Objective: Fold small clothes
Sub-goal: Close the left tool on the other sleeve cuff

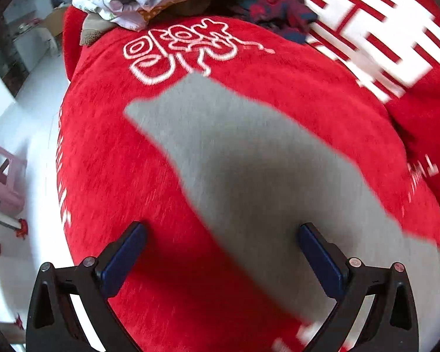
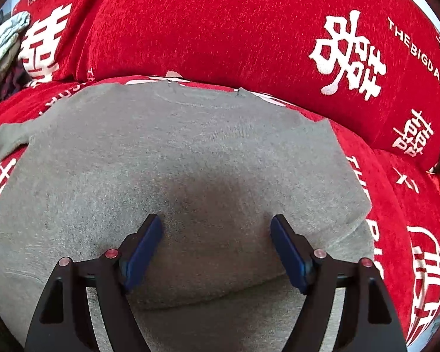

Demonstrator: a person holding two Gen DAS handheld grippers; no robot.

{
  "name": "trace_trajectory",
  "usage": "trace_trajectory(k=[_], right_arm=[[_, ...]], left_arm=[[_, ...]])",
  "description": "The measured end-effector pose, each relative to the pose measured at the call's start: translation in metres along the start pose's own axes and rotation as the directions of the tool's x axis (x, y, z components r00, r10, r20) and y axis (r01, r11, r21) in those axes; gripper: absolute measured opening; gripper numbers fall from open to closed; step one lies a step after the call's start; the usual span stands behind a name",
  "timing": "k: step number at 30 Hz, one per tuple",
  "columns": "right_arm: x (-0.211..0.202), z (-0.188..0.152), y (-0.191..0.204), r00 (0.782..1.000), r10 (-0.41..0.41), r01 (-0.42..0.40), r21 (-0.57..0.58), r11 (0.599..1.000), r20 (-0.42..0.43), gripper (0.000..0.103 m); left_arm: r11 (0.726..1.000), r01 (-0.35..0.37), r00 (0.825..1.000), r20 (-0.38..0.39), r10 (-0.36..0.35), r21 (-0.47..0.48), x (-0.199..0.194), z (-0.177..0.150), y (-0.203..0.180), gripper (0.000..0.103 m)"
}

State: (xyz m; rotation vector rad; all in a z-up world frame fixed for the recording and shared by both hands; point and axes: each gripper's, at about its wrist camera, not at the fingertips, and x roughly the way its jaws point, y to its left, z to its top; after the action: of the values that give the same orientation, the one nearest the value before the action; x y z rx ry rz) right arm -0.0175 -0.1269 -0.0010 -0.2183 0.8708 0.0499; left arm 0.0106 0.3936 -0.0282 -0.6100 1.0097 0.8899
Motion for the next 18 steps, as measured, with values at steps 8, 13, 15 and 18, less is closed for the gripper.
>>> trace_trajectory(k=[8,13,15,18], right_arm=[[0.000,0.004,0.003,1.000,-0.017,0.017,-0.008,1.000,-0.023,0.080],[-0.010,0.013,0.013,1.000,-0.013,0.012,-0.044,0.999,-0.005,0.080],[-0.015,0.021,0.021,1.000,-0.013,0.014,-0.062,0.998,0.016,0.080],[-0.023,0.035,0.031,0.999,0.018,-0.015,-0.066,0.998,0.043,0.080]], left_arm=[[0.997,-0.010,1.000,0.010,0.010,-0.077,0.014,0.036,0.000,0.093],[0.996,0.073,0.995,0.066,-0.069,-0.052,0.000,0.038,0.006,0.019],[0.995,0.090,0.994,0.064,-0.087,-0.045,0.003,0.041,0.009,0.019],[0.992,0.119,0.990,0.078,-0.116,-0.033,-0.002,0.036,0.012,0.014]])
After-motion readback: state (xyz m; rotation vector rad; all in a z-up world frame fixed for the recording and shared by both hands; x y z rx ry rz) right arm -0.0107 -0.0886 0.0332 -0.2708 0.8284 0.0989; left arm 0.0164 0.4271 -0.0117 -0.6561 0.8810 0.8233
